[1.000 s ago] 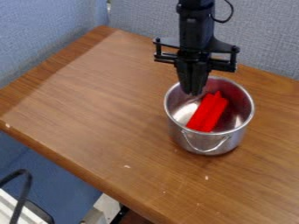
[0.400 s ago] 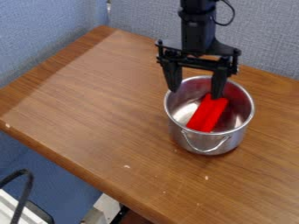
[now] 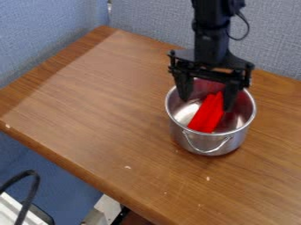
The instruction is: Move the red object from the metal pot to the table
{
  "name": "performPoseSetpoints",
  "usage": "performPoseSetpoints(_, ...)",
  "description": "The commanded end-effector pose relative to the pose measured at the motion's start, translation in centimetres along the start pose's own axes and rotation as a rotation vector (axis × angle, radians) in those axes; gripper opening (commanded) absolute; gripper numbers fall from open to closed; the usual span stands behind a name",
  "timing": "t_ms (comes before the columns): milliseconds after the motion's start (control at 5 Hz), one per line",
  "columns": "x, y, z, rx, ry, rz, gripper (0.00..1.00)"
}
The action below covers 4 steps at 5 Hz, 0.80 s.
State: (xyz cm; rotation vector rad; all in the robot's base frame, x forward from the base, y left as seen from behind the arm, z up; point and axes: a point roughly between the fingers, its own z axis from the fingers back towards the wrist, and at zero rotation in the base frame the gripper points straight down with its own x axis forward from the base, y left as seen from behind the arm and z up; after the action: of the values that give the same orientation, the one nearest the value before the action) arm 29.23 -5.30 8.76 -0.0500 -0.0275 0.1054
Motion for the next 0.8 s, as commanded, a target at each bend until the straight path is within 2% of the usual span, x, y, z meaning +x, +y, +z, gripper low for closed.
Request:
performPoseSetpoints(0,0.2,-0.6,0.0,0.007,-0.029,-0.016,1.0)
performPoseSetpoints(600,0.5,-0.8,-1.9,0.037,-0.034,-0.024,1.0)
